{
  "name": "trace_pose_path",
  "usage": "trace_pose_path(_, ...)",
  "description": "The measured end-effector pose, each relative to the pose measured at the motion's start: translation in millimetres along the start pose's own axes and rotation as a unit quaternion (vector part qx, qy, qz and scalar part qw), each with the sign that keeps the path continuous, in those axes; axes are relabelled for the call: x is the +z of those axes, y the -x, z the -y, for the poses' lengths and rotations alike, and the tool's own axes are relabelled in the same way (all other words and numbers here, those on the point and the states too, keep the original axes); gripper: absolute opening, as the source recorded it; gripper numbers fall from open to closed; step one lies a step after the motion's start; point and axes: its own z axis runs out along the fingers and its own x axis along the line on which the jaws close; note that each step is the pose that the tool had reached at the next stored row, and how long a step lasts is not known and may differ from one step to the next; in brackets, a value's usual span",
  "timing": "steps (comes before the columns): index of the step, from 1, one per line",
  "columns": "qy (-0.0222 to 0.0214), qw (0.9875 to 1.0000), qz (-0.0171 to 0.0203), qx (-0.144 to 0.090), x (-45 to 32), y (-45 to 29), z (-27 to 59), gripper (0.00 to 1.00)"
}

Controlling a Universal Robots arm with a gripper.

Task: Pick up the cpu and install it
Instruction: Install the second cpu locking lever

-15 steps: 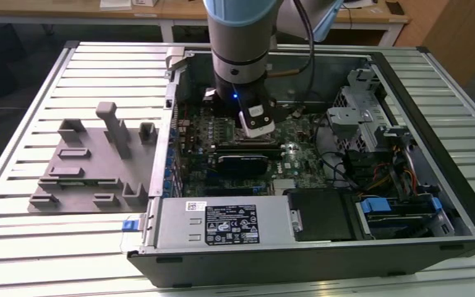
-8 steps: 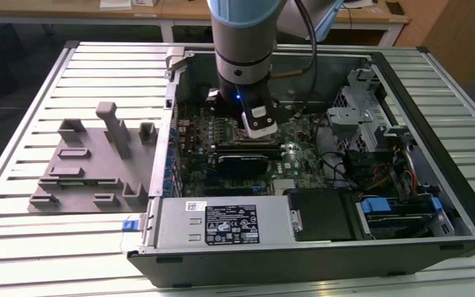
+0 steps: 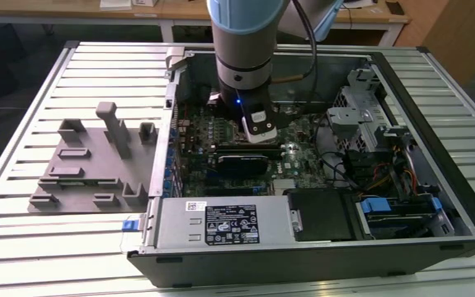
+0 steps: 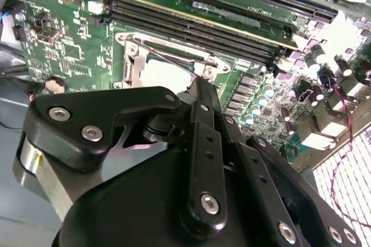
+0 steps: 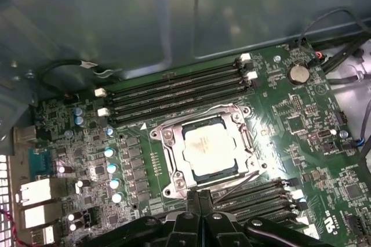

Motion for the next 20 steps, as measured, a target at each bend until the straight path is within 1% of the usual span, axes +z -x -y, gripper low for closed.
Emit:
trace_pose_path(7,-0.0001,1.0,0.0016,0.006,4.6,0.5,4.4,0.11)
trace_pose_path(15,0.0002,1.0,0.0023,0.008,10.3,-5.9,9.2,0.11)
trace_pose_path(20,0.0001,1.0,0.0023,0.008,14.9,-8.5,11.4,0.11)
